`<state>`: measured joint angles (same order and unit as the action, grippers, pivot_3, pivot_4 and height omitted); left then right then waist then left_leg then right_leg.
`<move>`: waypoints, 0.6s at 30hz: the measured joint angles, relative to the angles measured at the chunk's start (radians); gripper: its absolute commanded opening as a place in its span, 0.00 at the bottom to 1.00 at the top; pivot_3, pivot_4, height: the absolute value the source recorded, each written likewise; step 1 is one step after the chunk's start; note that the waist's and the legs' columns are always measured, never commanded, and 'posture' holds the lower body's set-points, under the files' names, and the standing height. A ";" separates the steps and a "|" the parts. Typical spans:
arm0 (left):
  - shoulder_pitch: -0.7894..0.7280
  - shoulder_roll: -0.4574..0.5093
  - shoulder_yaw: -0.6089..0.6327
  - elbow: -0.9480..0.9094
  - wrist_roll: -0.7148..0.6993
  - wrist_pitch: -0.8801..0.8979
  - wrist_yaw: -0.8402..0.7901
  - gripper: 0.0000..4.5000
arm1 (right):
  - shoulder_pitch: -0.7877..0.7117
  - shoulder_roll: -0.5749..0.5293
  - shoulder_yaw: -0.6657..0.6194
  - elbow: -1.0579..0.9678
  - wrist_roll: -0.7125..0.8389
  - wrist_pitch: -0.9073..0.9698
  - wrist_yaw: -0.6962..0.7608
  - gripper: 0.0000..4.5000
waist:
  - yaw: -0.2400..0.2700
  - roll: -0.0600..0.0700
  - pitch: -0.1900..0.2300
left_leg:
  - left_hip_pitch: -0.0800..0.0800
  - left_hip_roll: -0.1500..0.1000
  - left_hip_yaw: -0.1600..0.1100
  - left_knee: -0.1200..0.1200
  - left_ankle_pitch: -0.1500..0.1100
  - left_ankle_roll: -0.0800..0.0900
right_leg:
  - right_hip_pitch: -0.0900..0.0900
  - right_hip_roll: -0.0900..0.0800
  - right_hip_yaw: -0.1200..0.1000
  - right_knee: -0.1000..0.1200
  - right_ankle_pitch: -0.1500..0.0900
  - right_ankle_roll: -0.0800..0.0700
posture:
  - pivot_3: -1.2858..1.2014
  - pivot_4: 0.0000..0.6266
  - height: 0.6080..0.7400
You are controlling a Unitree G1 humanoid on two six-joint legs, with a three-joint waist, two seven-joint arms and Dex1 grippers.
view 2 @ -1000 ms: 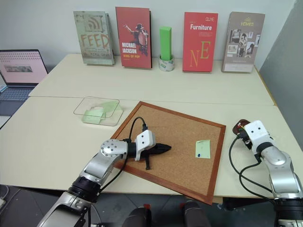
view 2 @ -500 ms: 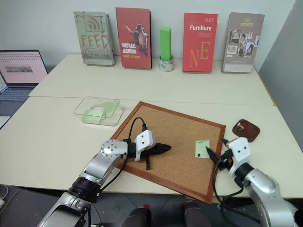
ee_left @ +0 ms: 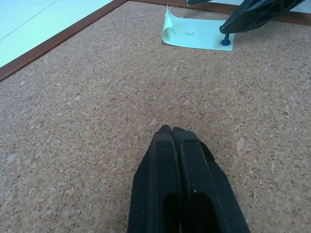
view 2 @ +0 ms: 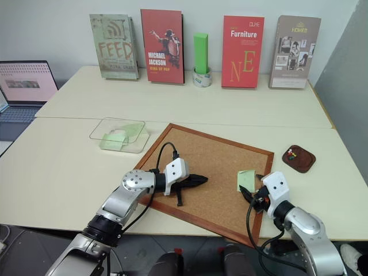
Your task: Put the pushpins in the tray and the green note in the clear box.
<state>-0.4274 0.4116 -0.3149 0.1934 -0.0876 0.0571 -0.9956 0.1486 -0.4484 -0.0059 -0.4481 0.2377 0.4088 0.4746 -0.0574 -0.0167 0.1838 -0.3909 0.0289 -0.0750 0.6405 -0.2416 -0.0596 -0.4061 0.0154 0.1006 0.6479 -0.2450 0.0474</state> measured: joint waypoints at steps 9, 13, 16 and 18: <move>0.000 0.000 0.000 0.001 0.000 0.000 0.001 0.00 | -0.005 0.000 0.027 0.008 -0.017 -0.024 0.005 0.23 | 0.000 0.000 0.000 | 0.000 0.000 0.000 0.000 0.000 0.000 | 0.000 0.000 0.000 0.000 0.000 0.000 | 0.52 0.24 1.00; 0.000 0.000 -0.001 0.000 0.000 0.000 0.001 0.00 | 0.019 -0.004 0.031 0.011 -0.022 -0.023 0.006 0.04 | 0.000 -0.001 0.000 | 0.000 0.000 0.000 0.000 0.000 0.000 | 0.000 0.000 0.000 0.000 0.000 0.000 | 0.52 0.24 1.00; 0.000 0.002 0.000 0.000 0.000 0.000 0.000 0.00 | 0.032 -0.003 0.037 0.011 -0.022 -0.024 0.006 0.01 | -0.001 0.000 0.000 | 0.000 0.000 0.000 0.000 0.000 0.000 | 0.000 0.000 0.000 0.000 0.000 0.000 | 0.52 0.24 1.00; 0.000 0.002 0.000 0.000 0.000 0.000 0.001 0.00 | 0.032 0.000 0.037 0.011 -0.022 -0.026 0.003 0.01 | 0.000 -0.001 0.000 | 0.000 0.000 0.000 0.000 0.000 0.000 | 0.000 0.000 0.000 0.000 0.000 0.000 | 0.52 0.24 1.00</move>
<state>-0.4276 0.4136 -0.3152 0.1938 -0.0876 0.0568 -0.9948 0.1809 -0.4481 0.0307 -0.4376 0.2152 0.3827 0.4774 -0.0578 -0.0172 0.1834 -0.3908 0.0290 -0.0750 0.6406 -0.2416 -0.0596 -0.4061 0.0154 0.1008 0.6478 -0.2450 0.0473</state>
